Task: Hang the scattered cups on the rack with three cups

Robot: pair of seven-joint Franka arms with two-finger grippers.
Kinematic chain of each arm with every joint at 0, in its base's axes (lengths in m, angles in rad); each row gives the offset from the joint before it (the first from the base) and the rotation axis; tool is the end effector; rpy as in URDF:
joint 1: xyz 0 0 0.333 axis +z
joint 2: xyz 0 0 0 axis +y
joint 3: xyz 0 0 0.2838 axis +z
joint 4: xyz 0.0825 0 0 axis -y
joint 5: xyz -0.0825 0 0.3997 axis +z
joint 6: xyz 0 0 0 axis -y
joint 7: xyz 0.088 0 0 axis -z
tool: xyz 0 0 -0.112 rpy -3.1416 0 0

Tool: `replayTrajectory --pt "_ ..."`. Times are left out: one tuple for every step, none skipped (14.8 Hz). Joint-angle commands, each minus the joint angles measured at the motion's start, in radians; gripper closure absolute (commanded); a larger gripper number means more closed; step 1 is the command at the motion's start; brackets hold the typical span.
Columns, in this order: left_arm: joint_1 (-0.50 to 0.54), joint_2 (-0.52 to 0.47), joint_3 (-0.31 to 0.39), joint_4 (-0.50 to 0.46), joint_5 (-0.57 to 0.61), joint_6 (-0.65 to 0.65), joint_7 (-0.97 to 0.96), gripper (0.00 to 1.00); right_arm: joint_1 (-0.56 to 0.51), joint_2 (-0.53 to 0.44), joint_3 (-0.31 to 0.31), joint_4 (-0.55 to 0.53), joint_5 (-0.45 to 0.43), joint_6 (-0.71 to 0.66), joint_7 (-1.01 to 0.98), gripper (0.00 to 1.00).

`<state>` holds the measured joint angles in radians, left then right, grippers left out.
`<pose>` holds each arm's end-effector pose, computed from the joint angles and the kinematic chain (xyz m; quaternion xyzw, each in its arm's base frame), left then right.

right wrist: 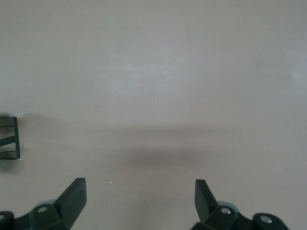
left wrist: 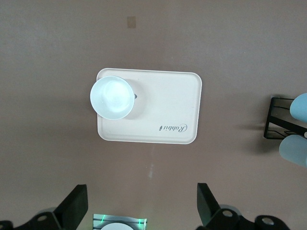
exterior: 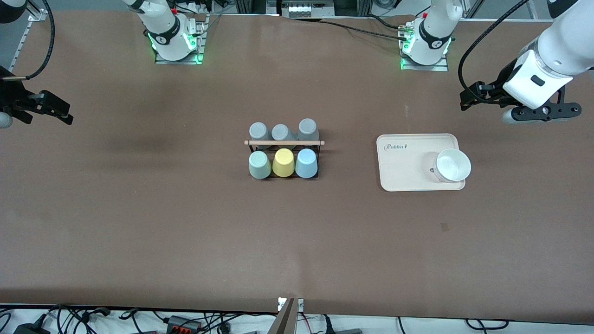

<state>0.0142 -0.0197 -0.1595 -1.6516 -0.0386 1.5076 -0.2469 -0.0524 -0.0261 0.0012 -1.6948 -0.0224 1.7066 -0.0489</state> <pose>0.5478 -0.0854 0.5542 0.9966 0.0508 -0.0645 0.0053 0.5722 -0.0315 0.5533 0.9998 0.0002 0.0184 0.0121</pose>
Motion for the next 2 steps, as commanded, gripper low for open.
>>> replayTrajectory --pt "0.012 -0.008 -0.003 0.01 -0.018 -0.018 0.024 0.0 -0.011 -0.034 0.01 -0.031 0.009 0.007 -0.022 0.0" --pt "0.012 -0.008 -0.003 0.01 -0.018 -0.02 0.024 0.0 -0.011 -0.034 0.011 -0.032 0.009 0.01 -0.02 0.0"
